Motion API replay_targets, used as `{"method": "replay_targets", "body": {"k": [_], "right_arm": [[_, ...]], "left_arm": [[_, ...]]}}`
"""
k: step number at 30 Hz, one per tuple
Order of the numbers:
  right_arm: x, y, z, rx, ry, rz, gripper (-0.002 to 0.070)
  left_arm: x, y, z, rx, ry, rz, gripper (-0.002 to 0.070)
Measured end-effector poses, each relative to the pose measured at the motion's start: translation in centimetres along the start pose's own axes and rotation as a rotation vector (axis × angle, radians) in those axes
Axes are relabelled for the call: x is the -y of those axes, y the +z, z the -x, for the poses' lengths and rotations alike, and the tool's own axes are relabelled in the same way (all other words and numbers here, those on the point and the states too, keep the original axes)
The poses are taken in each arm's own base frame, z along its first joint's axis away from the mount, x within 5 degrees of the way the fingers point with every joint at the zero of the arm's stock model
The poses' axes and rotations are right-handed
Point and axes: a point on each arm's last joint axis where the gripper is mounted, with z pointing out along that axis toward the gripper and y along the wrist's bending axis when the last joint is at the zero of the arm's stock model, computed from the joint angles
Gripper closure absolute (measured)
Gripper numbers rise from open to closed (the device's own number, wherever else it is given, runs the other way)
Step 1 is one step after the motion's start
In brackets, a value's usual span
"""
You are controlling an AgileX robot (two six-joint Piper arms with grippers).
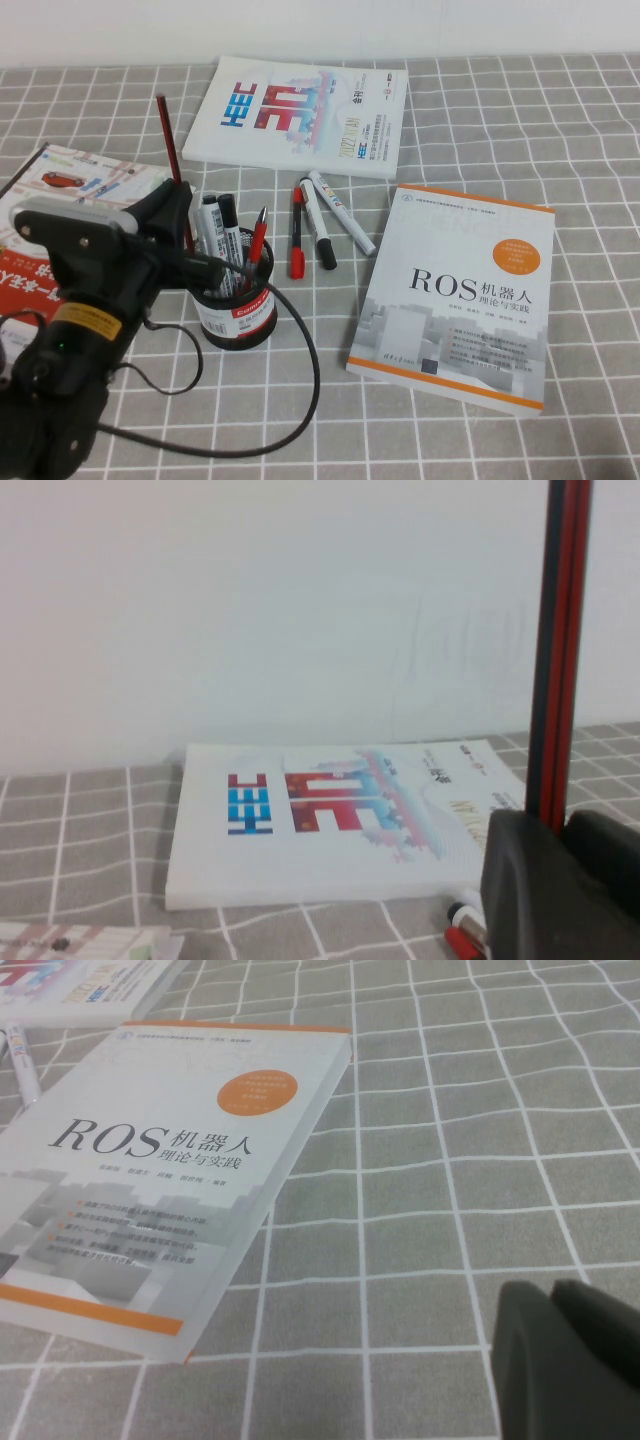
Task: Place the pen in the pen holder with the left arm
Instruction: Place the pen onto the pen holder
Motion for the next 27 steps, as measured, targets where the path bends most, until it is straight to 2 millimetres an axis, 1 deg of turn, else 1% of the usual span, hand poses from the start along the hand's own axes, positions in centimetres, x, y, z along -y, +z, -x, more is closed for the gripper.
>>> {"method": "replay_targets", "body": {"k": [4,15,20,23,27], "right_arm": [[0.0,0.0,0.0,0.000,0.000,0.000,0.0692],[0.0,0.0,0.0,0.000,0.000,0.000,0.0691],[0.0,0.0,0.0,0.000,0.000,0.000,0.0691],[0.0,0.0,0.0,0.000,0.000,0.000,0.0691],[0.0,0.0,0.0,0.000,0.000,0.000,0.0691]], "left_arm": [[-0.1,0.7,-0.6,-0.016,-0.020,0.004,0.0652],[0.0,0.9,-2.1,-0.067,-0.025,-0.006,0.0652],[0.3,0.9,-2.1,-0.069,-0.046,-0.038,0.0651],[0.3,0.9,-2.1,-0.069,-0.057,-0.041,0.0632],[0.3,0.9,-2.1,-0.069,-0.060,-0.043,0.0546]]}}
